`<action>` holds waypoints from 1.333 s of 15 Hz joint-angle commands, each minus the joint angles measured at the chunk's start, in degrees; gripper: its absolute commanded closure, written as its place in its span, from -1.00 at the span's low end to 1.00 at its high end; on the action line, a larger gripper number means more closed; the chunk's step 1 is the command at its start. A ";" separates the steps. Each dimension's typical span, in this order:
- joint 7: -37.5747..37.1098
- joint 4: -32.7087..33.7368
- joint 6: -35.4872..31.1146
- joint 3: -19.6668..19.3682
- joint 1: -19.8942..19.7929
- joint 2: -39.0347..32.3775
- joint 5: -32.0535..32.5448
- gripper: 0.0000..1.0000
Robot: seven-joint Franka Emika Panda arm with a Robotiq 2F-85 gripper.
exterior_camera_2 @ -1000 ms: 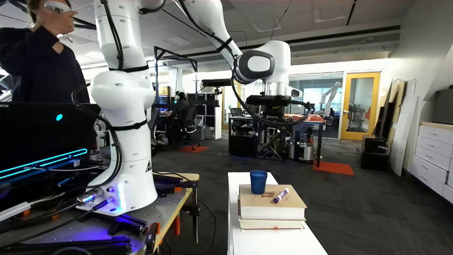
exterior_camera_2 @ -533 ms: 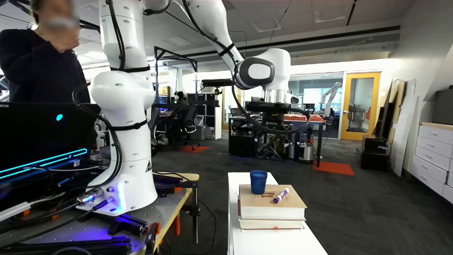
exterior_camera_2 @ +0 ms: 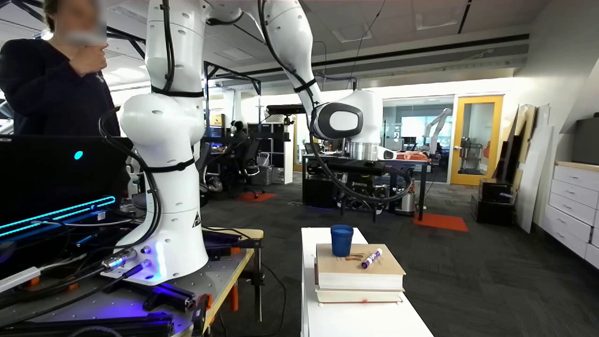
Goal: Put the marker in the cup
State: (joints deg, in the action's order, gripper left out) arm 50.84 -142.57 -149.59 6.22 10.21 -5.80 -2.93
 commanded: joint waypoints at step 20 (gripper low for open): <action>4.93 -0.93 -18.41 4.73 -6.49 -13.28 12.59 -1.00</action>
State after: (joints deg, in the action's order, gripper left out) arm 55.05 -143.28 -165.33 10.25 5.23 -17.91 6.37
